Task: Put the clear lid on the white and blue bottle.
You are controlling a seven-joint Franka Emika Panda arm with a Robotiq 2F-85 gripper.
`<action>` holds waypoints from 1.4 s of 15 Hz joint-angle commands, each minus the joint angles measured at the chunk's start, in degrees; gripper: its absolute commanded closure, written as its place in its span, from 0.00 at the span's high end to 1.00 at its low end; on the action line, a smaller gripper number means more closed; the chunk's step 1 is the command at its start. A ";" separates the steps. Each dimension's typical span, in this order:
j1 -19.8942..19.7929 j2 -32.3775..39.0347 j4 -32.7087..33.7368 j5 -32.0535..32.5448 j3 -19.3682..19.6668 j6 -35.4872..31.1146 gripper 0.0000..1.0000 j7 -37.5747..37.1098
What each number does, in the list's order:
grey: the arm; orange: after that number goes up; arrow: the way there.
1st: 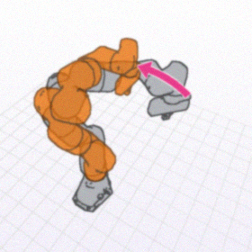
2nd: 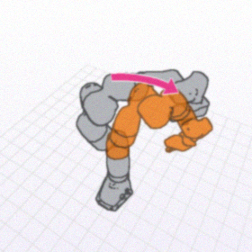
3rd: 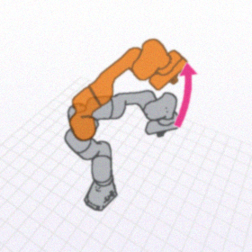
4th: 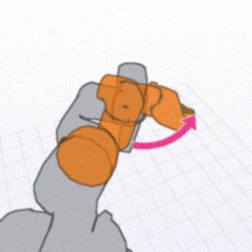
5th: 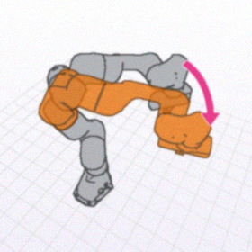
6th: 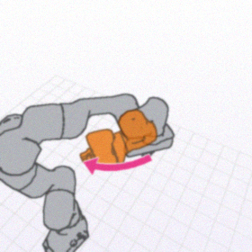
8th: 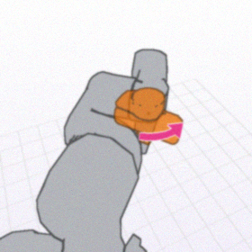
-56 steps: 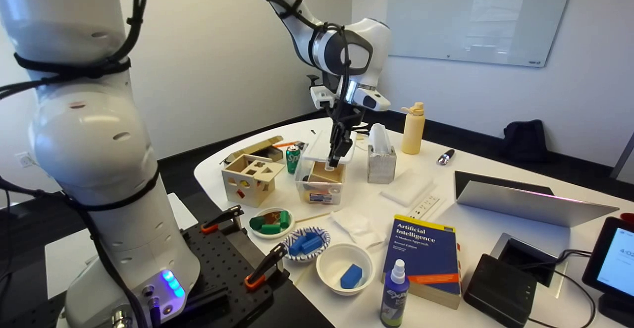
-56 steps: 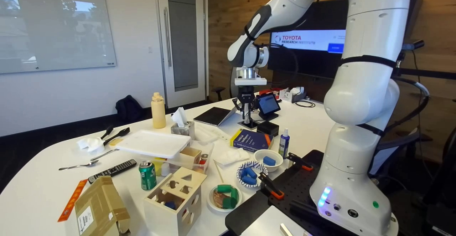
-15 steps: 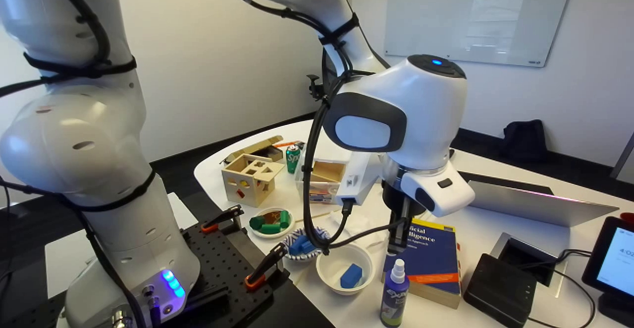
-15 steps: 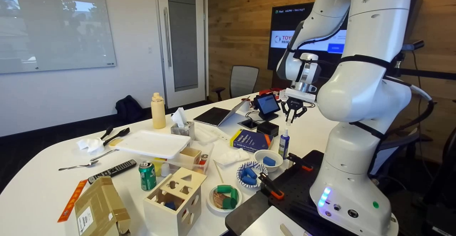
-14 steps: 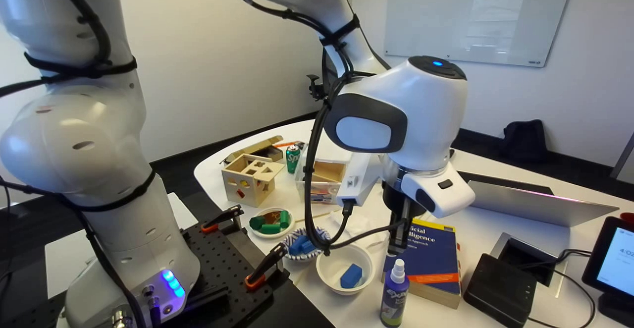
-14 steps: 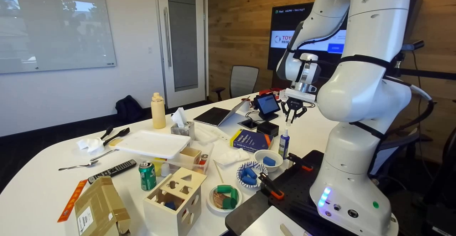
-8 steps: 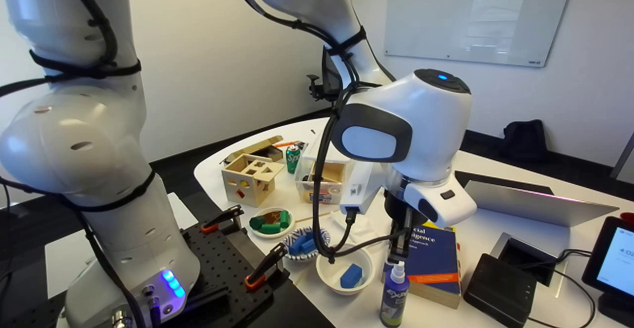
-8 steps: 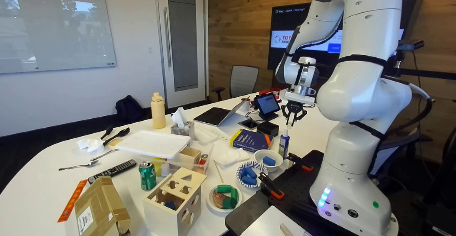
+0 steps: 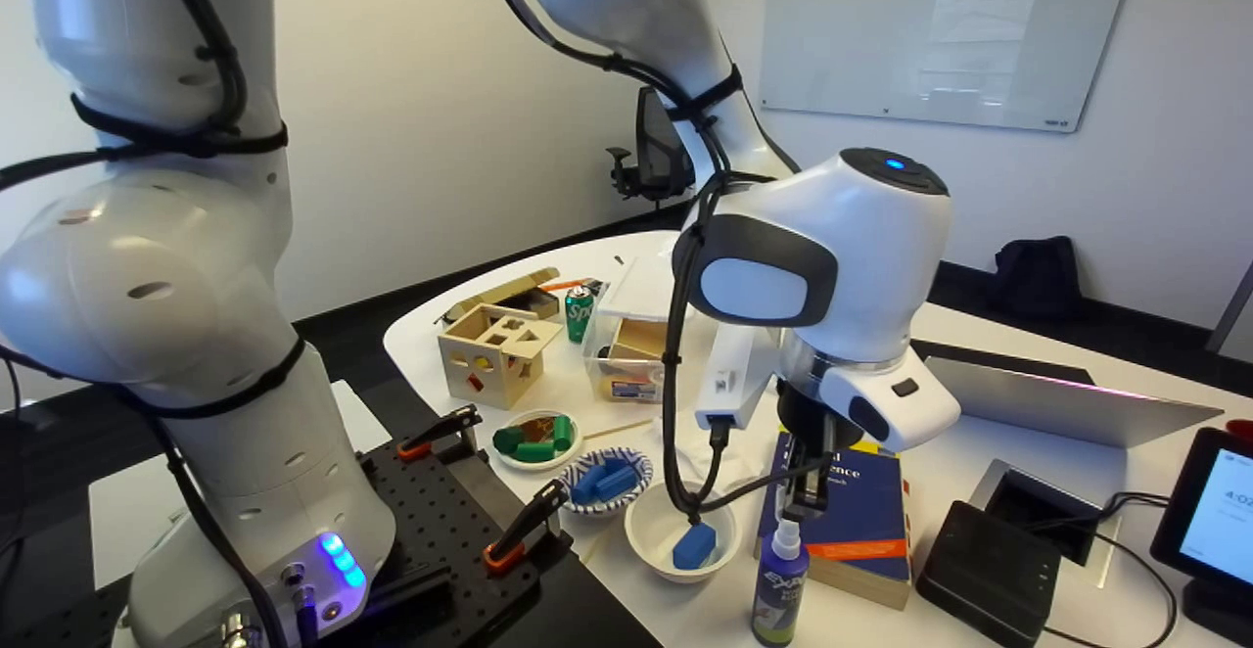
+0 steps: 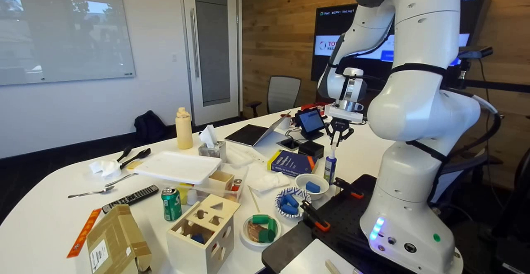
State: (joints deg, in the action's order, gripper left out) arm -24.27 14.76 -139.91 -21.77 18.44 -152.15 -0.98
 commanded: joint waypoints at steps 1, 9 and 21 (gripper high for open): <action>-1.97 2.49 2.67 -2.75 -1.74 0.24 0.06 3.33; -4.67 5.66 6.13 -4.22 -4.46 1.84 0.06 5.94; -3.77 5.63 6.11 -1.12 -1.92 7.87 0.06 1.95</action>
State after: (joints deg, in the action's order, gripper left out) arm -29.42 20.20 -133.81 -24.11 15.28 -145.15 3.01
